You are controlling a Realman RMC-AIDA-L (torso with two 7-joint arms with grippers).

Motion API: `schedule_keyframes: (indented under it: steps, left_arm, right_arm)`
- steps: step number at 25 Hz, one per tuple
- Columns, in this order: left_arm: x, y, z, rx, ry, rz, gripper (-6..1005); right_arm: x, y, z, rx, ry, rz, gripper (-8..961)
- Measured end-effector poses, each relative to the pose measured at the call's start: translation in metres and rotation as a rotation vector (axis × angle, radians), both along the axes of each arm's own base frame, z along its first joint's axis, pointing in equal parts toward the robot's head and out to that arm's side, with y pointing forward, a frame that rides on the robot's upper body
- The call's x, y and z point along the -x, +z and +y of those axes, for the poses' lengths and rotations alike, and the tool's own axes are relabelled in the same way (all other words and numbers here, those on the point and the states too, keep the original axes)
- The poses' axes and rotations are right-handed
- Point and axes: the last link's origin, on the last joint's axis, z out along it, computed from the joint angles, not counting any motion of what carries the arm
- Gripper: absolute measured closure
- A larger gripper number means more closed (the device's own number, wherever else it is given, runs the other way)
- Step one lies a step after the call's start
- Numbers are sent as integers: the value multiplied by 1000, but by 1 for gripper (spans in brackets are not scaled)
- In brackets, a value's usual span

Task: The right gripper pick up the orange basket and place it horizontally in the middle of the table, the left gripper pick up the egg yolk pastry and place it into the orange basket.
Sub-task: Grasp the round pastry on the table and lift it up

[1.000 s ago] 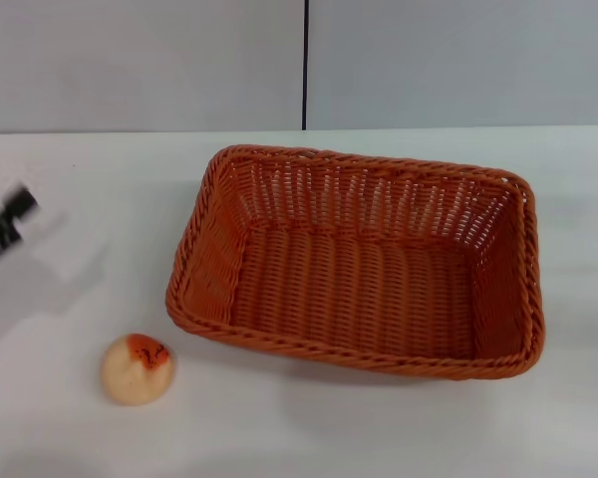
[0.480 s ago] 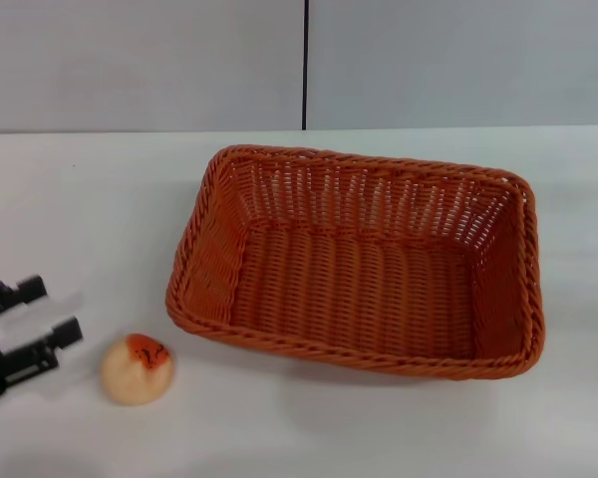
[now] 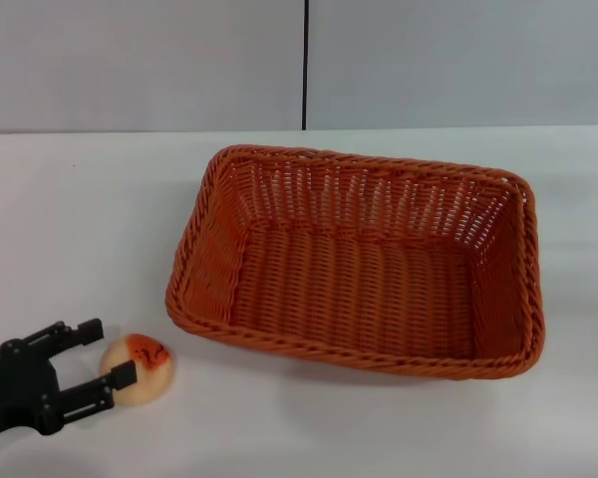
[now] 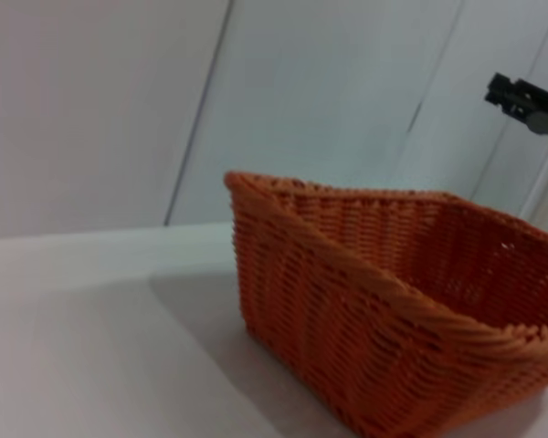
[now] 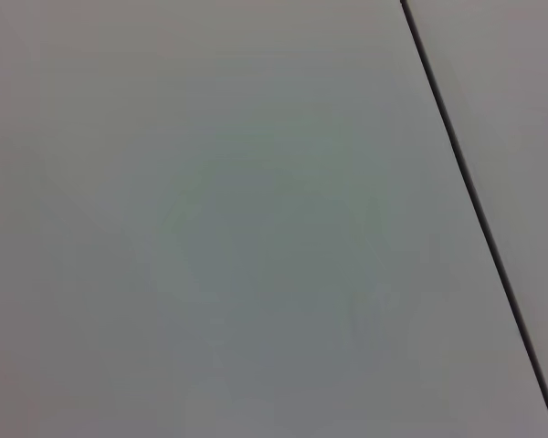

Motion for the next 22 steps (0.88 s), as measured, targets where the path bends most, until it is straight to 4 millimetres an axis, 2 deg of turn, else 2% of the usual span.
schedule_keyframes:
  steps: [12, 17, 20, 22]
  left_arm:
    - [0, -14, 5, 44, 7, 41, 213]
    - [-1, -13, 6, 33, 1, 43, 387]
    - [-1, -13, 7, 22, -13, 47, 622]
    - [-1, -12, 7, 13, -22, 51, 647]
  right_arm:
    - [-4, -1, 1, -3, -25, -20, 402]
    - [-5, -2, 2, 0, -34, -24, 402]
    - [-5, -3, 2, -1, -35, -29, 402]
    - [-5, -5, 2, -4, -36, -38, 402]
